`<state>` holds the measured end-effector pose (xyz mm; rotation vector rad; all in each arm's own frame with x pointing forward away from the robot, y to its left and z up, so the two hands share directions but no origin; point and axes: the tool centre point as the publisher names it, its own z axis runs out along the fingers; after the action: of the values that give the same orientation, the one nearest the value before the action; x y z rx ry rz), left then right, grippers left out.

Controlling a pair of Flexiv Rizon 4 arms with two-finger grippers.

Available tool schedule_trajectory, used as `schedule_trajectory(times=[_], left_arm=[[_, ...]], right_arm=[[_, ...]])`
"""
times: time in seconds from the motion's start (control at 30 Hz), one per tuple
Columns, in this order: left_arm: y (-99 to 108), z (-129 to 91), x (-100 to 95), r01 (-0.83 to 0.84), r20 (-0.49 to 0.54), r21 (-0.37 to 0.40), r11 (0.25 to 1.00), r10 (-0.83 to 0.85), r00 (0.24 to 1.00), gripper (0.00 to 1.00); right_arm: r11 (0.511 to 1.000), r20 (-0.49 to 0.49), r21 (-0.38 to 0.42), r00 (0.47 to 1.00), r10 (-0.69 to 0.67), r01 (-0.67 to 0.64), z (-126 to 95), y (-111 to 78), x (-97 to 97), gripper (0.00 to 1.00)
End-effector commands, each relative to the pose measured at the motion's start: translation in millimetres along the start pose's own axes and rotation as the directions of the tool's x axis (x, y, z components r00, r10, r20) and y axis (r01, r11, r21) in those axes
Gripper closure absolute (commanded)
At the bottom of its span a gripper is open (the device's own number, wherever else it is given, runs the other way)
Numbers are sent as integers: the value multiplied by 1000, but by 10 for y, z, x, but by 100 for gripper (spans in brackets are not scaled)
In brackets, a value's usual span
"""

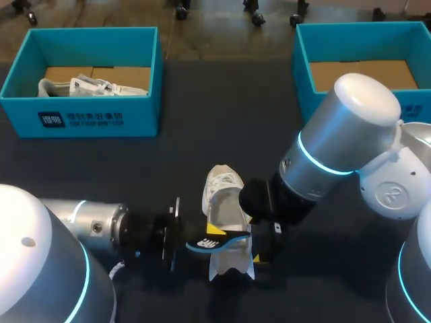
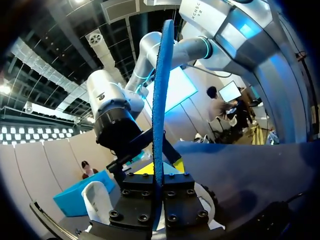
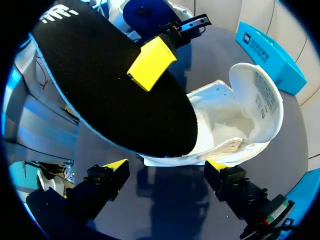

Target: Take the shoe out of the shoebox, open the shoe tongue, remove and reinsert the insole, then place the shoe into the shoebox

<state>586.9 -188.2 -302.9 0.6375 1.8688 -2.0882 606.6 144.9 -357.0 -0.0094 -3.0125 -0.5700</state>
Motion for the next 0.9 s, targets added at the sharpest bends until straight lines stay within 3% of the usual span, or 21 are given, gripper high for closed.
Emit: schedule_trajectory(times=[0.03, 0.5, 0.9], left_arm=[[101, 52, -10, 9, 11, -1, 1000, -9, 1000, 100], [303, 99, -106, -11, 28, -48, 999, 12, 1000, 100], [399, 44, -64, -75, -9, -93, 993, 74, 997, 100]], right_arm=[[1000, 2, 1, 1000, 1, -1, 25, 9, 3, 0], [1000, 2, 1, 1000, 1, -1, 25, 9, 3, 0], [1000, 2, 1, 1000, 1, -1, 25, 9, 3, 0]])
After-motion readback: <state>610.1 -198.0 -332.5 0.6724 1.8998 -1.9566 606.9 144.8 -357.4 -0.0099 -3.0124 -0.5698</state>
